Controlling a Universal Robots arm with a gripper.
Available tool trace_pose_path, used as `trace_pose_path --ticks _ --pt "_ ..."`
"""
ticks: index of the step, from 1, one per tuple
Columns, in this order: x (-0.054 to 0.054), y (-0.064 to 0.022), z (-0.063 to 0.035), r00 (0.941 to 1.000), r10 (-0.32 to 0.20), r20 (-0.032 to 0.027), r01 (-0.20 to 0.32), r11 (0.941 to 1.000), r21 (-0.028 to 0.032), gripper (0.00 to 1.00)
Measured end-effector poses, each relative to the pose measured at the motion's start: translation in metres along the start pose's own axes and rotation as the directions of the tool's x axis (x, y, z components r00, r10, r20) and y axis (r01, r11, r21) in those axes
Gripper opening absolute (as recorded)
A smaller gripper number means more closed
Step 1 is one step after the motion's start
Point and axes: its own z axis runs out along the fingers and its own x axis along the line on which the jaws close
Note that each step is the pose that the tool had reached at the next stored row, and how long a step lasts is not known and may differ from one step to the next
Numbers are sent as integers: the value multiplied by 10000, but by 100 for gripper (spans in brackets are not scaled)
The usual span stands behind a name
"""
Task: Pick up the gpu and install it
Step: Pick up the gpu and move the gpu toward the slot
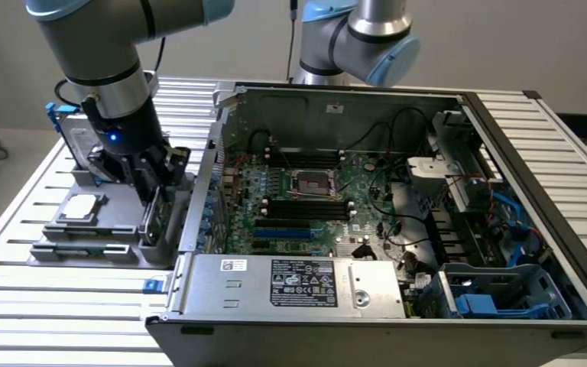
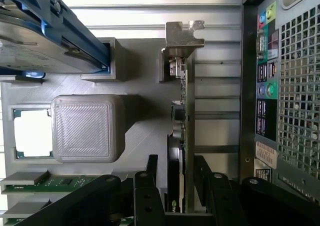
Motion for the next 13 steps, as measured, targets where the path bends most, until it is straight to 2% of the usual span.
trace_pose_path --ticks 8,10,13 --pt "0 16 1 10000 -1 10 1 10000 -1 40" --pt "1 18 0 10000 -1 9 1 10000 1 27" --pt "1 19 0 10000 -1 9 1 10000 0 26"
